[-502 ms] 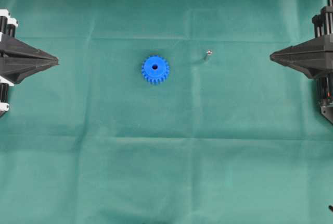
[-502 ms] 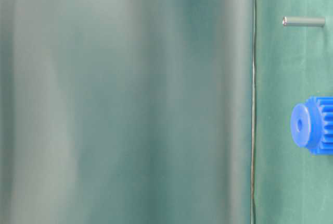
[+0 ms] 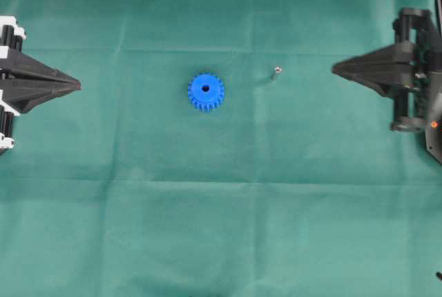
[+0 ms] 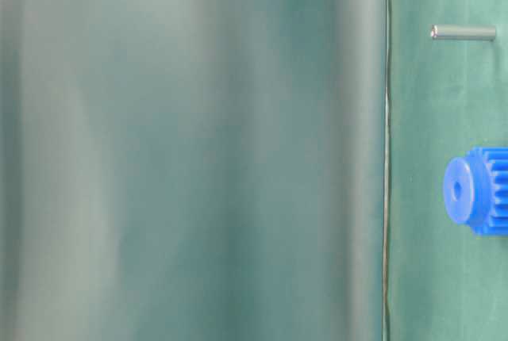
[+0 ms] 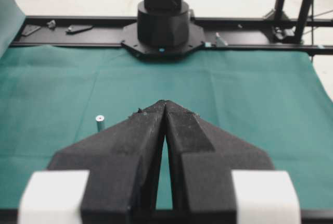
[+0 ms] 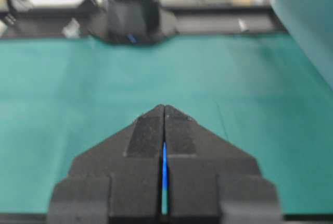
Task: Insert the shaft placed at a random location into the center hole of the small gear at another random location.
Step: 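Move the right gripper left toward the small silver shaft, then lower the right gripper over the shaft and close on it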
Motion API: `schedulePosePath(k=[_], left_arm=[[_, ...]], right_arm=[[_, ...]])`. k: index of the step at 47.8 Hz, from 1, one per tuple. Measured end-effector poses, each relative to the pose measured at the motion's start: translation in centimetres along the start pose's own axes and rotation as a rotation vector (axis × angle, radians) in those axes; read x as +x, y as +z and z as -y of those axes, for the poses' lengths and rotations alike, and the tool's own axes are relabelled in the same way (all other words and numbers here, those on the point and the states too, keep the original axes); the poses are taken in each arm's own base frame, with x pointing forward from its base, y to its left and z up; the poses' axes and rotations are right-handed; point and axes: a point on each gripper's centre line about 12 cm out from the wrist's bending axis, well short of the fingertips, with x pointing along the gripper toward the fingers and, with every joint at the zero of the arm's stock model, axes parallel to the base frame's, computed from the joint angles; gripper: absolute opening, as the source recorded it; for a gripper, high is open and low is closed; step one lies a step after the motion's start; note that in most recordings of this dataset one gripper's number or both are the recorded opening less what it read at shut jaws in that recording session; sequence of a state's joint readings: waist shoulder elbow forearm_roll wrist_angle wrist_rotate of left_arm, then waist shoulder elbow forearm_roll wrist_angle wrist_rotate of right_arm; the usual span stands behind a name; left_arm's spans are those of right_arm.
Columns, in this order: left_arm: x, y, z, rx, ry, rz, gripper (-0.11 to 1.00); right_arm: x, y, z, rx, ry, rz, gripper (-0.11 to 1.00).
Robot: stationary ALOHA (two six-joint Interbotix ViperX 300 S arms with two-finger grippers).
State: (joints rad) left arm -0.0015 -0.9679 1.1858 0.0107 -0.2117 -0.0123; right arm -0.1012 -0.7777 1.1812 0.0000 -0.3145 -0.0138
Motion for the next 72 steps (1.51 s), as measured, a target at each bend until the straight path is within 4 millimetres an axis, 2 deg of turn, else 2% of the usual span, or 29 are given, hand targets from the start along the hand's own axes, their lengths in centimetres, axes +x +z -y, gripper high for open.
schedulePosePath(k=[5, 12, 14, 20, 36, 42, 53, 64, 68, 72], left_arm=[[0.0, -0.1, 0.0, 0.000, 0.002, -0.005, 0.00], [0.0, -0.1, -0.1, 0.000, 0.003, -0.006, 0.00], [0.0, -0.1, -0.1, 0.000, 0.003, -0.006, 0.00], [0.0, -0.1, -0.1, 0.000, 0.005, -0.006, 0.00], [0.0, -0.1, -0.1, 0.001, 0.005, -0.008, 0.00], [0.0, -0.1, -0.1, 0.001, 0.005, -0.009, 0.00], [0.0, -0.1, -0.1, 0.005, 0.005, -0.009, 0.00], [0.0, -0.1, -0.1, 0.005, 0.005, -0.008, 0.00], [0.0, -0.1, -0.1, 0.003, 0.005, -0.008, 0.00], [0.0, -0.1, -0.1, 0.005, 0.005, -0.008, 0.00]], right_arm=[[1.0, -1.4, 0.7, 0.005, -0.029, -0.054, 0.36], [3.0, -4.5, 1.5, 0.012, -0.059, -0.145, 0.82], [3.5, -5.1, 1.6, 0.013, -0.062, -0.153, 0.89], [4.7, -7.2, 2.1, 0.019, -0.082, -0.182, 0.79], [6.5, -12.6, 4.3, 0.056, -0.166, -0.284, 0.80], [7.0, -14.0, 4.6, 0.063, -0.180, -0.315, 0.80], [7.8, -15.4, 4.8, 0.069, -0.186, -0.350, 0.80], [8.3, -15.8, 4.9, 0.069, -0.186, -0.359, 0.79], [8.4, -15.8, 4.9, 0.069, -0.186, -0.358, 0.76], [8.4, -15.8, 4.9, 0.069, -0.186, -0.358, 0.66]])
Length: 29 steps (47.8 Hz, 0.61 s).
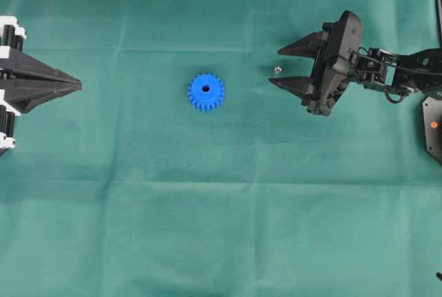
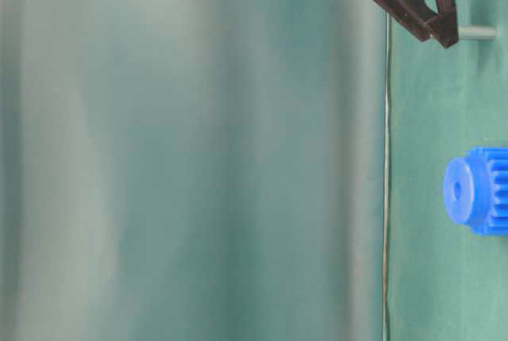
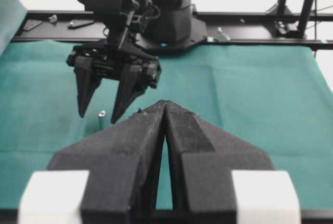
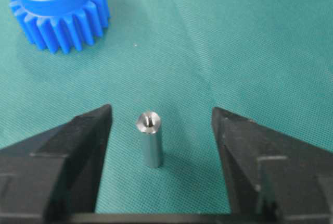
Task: Insert the shaft placed at a random location into the center hole of the small gear at another random location.
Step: 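Lower the right gripper over the shaft and close on it, then lift the shaft and carry it left over the blue gear's center hole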
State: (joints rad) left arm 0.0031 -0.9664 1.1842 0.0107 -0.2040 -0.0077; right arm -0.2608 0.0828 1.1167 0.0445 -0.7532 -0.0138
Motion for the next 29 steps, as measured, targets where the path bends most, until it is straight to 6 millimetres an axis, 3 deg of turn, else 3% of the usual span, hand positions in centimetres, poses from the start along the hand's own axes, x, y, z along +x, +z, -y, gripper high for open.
schedulePosePath(k=[7, 10, 29], left_arm=[[0.00, -0.02, 0.00, 0.000, 0.000, -0.002, 0.00], [-0.01, -0.08, 0.00, 0.000, 0.000, -0.003, 0.00], [-0.01, -0.10, 0.00, 0.000, 0.000, -0.005, 0.00]], right_arm=[[0.00, 0.00, 0.01, 0.001, -0.001, 0.000, 0.26], [0.00, -0.02, 0.00, 0.000, 0.000, -0.002, 0.14], [0.02, 0.22, -0.03, -0.002, 0.002, 0.006, 0.13]])
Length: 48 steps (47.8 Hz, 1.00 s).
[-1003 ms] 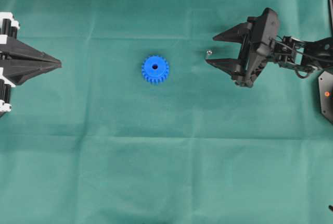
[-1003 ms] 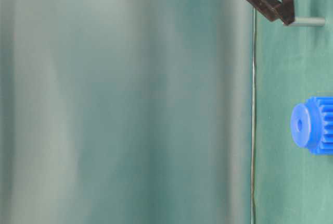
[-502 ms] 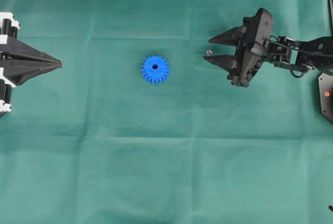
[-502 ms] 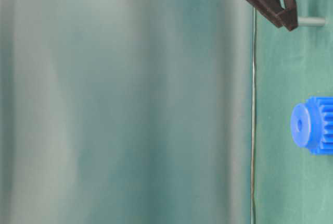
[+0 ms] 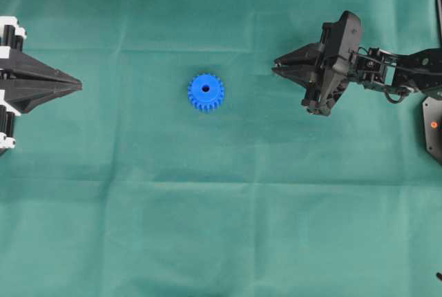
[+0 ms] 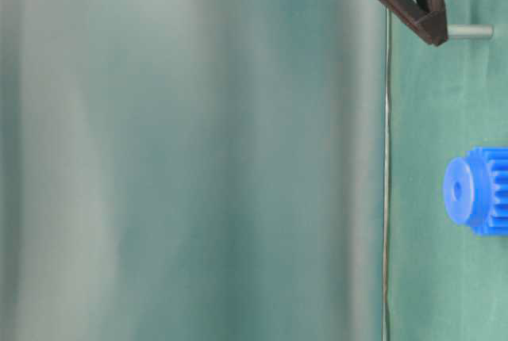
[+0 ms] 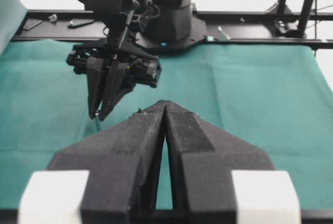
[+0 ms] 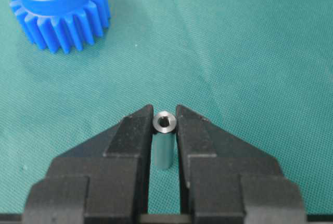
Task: Insert the shaft placed at a random location into the center hole of the small gear at another random location.
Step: 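Lift the shaft and carry it left over the blue gear's center hole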
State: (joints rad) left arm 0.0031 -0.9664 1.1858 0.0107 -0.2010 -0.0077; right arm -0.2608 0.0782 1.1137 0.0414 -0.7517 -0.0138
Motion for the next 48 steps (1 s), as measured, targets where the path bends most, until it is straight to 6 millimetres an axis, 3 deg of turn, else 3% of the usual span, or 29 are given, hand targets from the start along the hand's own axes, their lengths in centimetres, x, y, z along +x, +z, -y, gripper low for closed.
schedulePosePath(k=[21, 39, 48], left_arm=[[0.0, -0.1, 0.0, -0.002, 0.000, -0.009, 0.00], [0.0, -0.1, 0.0, -0.005, 0.000, -0.009, 0.00], [0.0, 0.0, 0.0, -0.005, 0.000, -0.008, 0.00]], right_arm=[[-1.9, 5.3, -0.2, 0.003, 0.013, 0.029, 0.13], [-2.2, 5.8, -0.5, -0.001, 0.020, 0.031, 0.13], [-1.4, 6.3, -1.5, -0.014, 0.050, 0.036, 0.13]])
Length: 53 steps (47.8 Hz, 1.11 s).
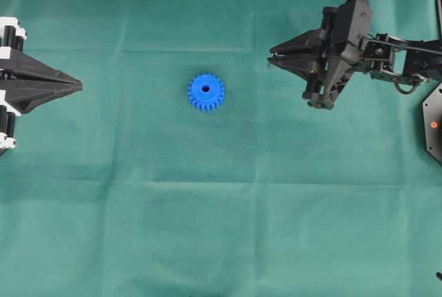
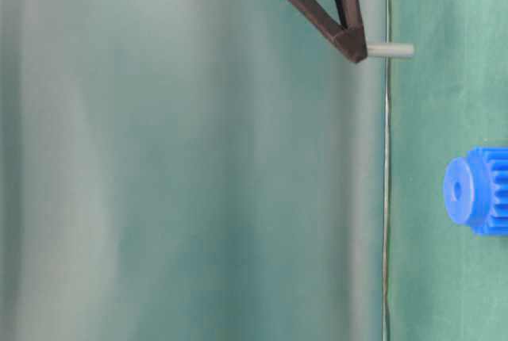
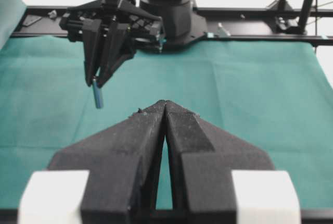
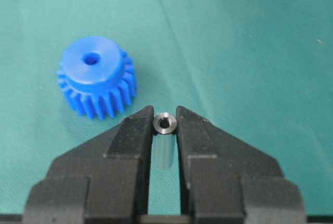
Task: Insert the shaft placed at a random location into the center hole of the small gear at another random location.
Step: 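Lift the shaft and carry it left over the blue gear's center hole, then lower the held shaft into the blue gear's center hole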
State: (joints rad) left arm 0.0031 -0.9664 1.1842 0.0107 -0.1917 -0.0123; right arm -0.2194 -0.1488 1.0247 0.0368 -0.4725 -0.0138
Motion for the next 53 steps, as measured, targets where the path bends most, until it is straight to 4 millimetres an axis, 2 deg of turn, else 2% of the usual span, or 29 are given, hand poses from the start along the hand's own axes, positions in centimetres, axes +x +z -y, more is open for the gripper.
schedulePosePath(k=[21, 31, 41, 53], left_arm=[[0.0, 0.0, 0.0, 0.002, 0.000, -0.002, 0.00], [0.0, 0.0, 0.0, 0.002, 0.000, 0.000, 0.00], [0.0, -0.1, 0.0, 0.000, 0.000, -0.002, 0.00], [0.0, -0.1, 0.0, 0.000, 0.000, -0.002, 0.00]], right_arm=[[5.0, 2.5, -3.2, -0.034, 0.078, 0.011, 0.13], [7.0, 3.0, -4.4, -0.042, 0.100, -0.003, 0.13], [8.1, 3.6, -5.0, -0.046, 0.110, 0.008, 0.13], [8.6, 3.4, -5.0, -0.046, 0.110, -0.001, 0.13]])
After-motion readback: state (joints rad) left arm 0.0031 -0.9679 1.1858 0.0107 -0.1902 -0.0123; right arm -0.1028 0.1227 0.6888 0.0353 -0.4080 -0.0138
